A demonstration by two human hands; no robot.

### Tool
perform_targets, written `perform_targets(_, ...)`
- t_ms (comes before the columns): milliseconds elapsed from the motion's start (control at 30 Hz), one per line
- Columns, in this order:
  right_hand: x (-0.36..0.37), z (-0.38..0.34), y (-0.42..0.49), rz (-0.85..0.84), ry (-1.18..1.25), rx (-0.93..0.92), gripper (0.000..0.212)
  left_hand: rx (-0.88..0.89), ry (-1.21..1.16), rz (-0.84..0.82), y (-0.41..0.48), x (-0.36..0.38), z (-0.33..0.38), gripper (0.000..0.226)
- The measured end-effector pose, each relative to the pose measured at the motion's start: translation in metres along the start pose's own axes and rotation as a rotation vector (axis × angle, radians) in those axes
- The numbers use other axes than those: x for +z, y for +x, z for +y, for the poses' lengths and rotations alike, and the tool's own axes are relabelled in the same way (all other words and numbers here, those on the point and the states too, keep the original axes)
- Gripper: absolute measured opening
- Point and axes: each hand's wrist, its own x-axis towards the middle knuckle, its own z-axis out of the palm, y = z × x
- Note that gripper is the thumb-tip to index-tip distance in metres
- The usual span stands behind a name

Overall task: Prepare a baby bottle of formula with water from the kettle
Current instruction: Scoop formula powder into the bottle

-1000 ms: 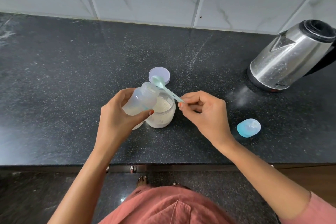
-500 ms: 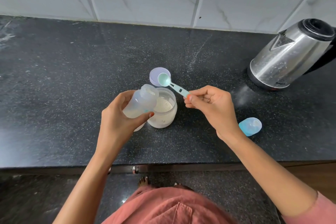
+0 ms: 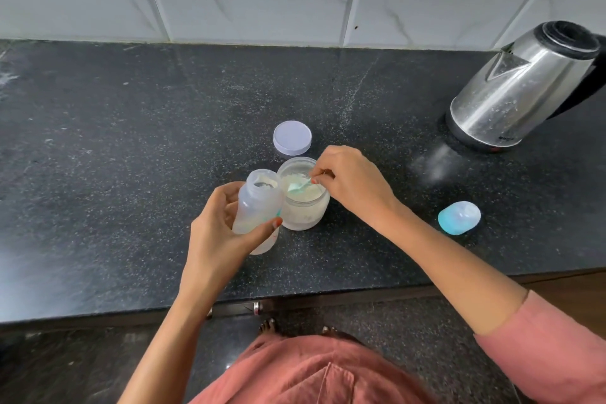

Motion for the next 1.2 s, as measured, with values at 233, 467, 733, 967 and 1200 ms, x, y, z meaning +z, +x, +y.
perform_targets(233, 0.005, -0.006, 0.008, -0.087, -0.157, -0.010, 0.017, 0.036, -0.031, -0.080, 0.003, -0.006, 0.006, 0.051)
perform_targets(467, -0.002, 0.000, -0.001, -0.091, -0.002, 0.059, 0.019, 0.084, -0.077, -0.168, 0.005, -0.002, 0.014, 0.058)
perform_targets(733, -0.017, 0.027, -0.012, 0.058, 0.236, 0.186, 0.009, 0.102, -0.116, -0.228, 0.005, 0.025, 0.030, 0.056)
perform_targets(967, -0.039, 0.083, -0.022, 0.131, 0.398, 0.257, 0.009, 0.128, -0.160, -0.232, 0.002, 0.077, 0.049, 0.058)
perform_targets(1200, -0.081, 0.175, -0.032, 0.299, 0.553, 0.348, 0.014, 0.131, -0.189, -0.176, 0.021, 0.153, 0.059, 0.058)
